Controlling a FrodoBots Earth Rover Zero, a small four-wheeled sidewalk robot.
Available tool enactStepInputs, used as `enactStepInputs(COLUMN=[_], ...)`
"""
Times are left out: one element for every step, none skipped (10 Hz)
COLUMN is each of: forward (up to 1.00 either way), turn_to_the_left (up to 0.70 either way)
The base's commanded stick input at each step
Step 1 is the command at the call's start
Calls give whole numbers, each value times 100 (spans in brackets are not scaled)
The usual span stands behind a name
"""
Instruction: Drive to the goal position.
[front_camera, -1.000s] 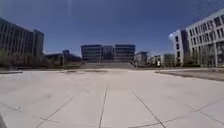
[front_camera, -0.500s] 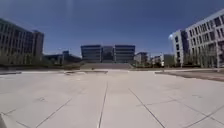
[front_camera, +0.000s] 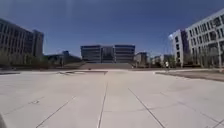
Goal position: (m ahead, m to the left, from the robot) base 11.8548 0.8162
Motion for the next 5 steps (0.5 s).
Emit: enactStepInputs(forward=[43,43,43,43,43], turn_to_the_left=[0,0,0,0,0])
